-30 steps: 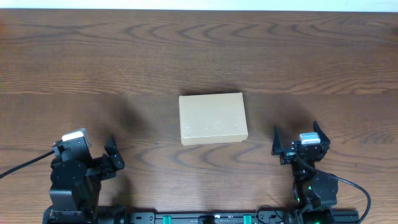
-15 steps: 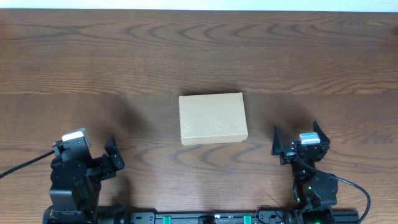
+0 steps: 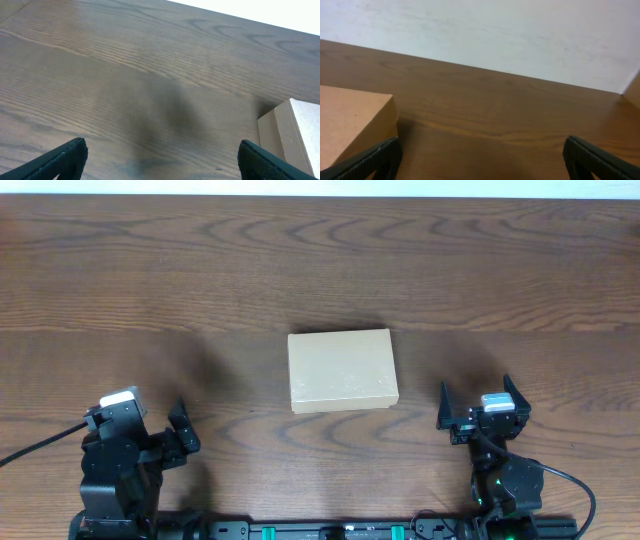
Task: Pack container
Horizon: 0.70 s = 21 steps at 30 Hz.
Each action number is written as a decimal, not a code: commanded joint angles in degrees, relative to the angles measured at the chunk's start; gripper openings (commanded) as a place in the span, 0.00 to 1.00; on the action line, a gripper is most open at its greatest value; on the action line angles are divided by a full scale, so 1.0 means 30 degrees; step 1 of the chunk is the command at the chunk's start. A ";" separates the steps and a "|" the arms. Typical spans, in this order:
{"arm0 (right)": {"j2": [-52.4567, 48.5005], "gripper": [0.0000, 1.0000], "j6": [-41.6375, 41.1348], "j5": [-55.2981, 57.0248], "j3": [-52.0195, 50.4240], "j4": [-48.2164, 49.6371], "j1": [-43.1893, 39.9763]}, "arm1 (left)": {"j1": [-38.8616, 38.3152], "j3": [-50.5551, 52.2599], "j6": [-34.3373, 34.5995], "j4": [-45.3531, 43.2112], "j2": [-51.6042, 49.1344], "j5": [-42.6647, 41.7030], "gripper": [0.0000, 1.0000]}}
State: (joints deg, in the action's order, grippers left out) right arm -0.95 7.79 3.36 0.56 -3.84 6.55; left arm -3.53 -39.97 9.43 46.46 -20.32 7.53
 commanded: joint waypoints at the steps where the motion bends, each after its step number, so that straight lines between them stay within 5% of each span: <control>1: 0.0117 0.99 0.0153 -0.0066 -0.0080 -0.0087 -0.0080 | -0.0007 0.0044 0.0146 0.0015 0.0029 0.0175 0.96; 21: -0.0153 0.99 -0.3497 0.3701 -0.0080 0.0284 -0.0087 | -0.0007 0.0044 0.0146 0.0015 0.0029 0.0175 0.95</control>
State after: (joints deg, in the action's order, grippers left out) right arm -1.10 1.69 10.44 0.56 -3.11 6.55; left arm -3.53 -39.97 9.43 46.46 -20.32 7.53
